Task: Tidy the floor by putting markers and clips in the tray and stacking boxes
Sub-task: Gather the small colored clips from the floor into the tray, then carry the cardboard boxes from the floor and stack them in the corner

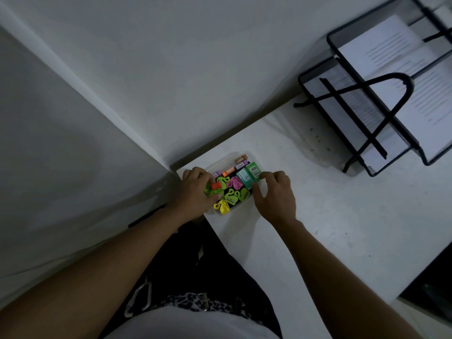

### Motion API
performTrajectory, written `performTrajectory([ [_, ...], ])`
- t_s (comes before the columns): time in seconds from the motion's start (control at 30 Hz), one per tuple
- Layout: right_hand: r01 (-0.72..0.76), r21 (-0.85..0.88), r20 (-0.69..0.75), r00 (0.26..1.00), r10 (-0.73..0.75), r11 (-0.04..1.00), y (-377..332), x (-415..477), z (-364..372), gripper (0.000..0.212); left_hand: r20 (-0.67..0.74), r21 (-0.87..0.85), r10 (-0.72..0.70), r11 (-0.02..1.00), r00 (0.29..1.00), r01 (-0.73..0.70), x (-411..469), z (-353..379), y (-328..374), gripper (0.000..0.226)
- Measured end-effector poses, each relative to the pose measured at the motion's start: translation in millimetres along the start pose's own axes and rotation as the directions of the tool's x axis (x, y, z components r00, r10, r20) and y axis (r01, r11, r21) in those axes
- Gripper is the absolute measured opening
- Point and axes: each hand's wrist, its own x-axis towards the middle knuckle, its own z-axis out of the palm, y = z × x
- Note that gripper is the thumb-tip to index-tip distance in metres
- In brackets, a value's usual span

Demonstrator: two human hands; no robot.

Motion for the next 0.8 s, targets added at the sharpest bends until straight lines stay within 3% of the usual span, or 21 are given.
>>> performTrajectory([
  [0.13, -0.027, 0.044, 0.027, 0.999, 0.026, 0.999, -2, 1, 4, 0.037, -0.028, -0.012, -0.001, 1.000, 1.000, 0.001, -2, 0, 1, 0.042],
  [0.43, -0.060, 0.184, -0.086, 0.993, 0.077, 0.981, -1, -15, -4, 0.026, -0.033, 0.015, 0.048, 0.999, 0.998, -0.048, -24, -6, 4, 0.048],
  [0.6, -0.127, 0.268, -0.192, 0.964, 0.182, 0.955, -10, -60, -6, 0.019, -0.061, 0.010, 0.191, 0.982, 0.980, -0.191, -44, -13, 12, 0.043],
  [0.8, -0.196, 0.359, -0.304, 0.900, 0.312, 0.913, -36, -148, 2, 0.013, 0.066, -0.051, 0.353, 0.935, 0.933, -0.350, -89, 1, 2, 0.043],
])
